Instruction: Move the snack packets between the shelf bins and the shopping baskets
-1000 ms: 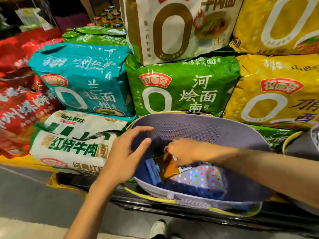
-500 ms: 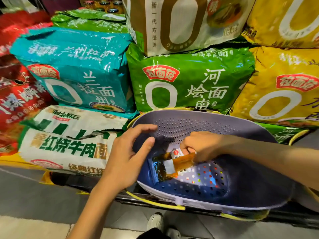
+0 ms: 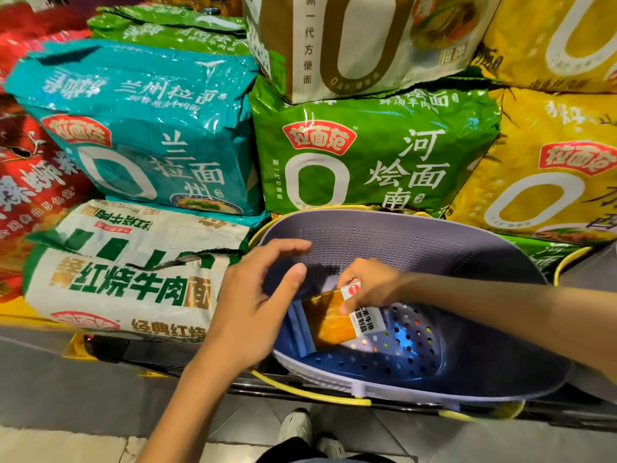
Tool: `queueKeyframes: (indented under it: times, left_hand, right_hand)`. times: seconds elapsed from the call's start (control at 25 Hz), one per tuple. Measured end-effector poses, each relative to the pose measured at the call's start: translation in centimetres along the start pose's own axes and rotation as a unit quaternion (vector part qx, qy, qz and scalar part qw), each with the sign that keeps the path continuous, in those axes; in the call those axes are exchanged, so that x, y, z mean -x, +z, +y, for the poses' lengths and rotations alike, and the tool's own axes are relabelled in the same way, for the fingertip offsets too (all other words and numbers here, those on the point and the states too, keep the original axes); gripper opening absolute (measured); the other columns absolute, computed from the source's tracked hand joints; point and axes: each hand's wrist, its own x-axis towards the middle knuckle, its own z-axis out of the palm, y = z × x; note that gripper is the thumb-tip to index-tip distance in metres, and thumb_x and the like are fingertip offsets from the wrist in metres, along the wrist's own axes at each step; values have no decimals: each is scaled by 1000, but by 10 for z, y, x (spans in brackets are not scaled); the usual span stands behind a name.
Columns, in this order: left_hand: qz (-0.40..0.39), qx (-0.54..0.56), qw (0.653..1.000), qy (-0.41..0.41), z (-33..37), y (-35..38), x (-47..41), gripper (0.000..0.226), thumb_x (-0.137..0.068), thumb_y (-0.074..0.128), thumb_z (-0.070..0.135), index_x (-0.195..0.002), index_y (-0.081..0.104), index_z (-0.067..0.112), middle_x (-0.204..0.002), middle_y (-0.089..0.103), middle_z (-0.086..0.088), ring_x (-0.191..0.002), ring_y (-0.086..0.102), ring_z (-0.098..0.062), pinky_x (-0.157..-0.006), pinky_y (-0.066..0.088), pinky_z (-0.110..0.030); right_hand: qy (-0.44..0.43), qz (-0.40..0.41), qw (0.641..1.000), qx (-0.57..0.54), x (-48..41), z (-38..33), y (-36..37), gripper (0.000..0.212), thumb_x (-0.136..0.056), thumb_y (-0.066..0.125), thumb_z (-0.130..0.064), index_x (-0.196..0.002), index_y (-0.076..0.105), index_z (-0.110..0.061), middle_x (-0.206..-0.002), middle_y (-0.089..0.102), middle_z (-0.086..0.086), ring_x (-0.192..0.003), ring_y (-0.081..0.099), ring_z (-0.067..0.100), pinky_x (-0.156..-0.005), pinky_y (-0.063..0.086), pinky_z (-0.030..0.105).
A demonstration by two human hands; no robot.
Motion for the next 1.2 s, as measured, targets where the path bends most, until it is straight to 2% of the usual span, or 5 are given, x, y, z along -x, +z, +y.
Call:
queueKeyframes:
  times: [0.16, 0.52, 0.68, 0.92, 1.2]
  left_hand:
    - [-2, -1, 1000, -1, 1, 1, 0, 29, -87, 46, 43, -111, 61, 34, -111, 65, 13, -110, 58, -3, -93, 46, -24]
    - [3, -4, 1000, 4, 2, 0, 0, 28, -87, 46, 44, -109, 61, 35, -111, 65, 14, -109, 57, -1, -91, 44, -18]
    - [3, -6, 1000, 5, 2, 1, 1, 27, -86, 45, 45, -107, 60, 37, -111, 65, 15, -109, 57, 0, -91, 43, -16]
    - [5, -19, 1000, 10, 2, 1, 1, 26, -86, 44, 46, -107, 59, 41, -111, 64, 15, -110, 56, -1, -93, 44, -22]
    - [11, -31, 999, 24, 2, 2, -2, 26, -85, 44, 44, -106, 58, 39, -108, 65, 15, -106, 58, -1, -92, 44, -20]
  right_hand:
    - [96, 125, 987, -19, -5, 9, 22, 41, -65, 82, -34, -96, 64, -14, -100, 67, 7, -95, 62, 22, -83, 51, 35]
    - [265, 41, 963, -18, 0, 21, 58, 88, -48, 81, -60, -117, 59, -9, -116, 59, 10, -108, 57, 25, -92, 48, 33]
    - [244, 129, 951, -141, -4, 1, 65, 48, -66, 81, -23, -106, 57, -11, -110, 58, 12, -104, 58, 26, -86, 50, 34]
    - [166, 225, 817, -505, 2, -5, 51, 27, -67, 77, 6, -74, 60, -15, -70, 63, 4, -55, 56, 13, -46, 46, 21]
    - [185, 218, 782, -553, -18, -27, 65, 59, -39, 83, -4, -95, 64, -7, -97, 69, 19, -85, 66, 29, -77, 56, 44]
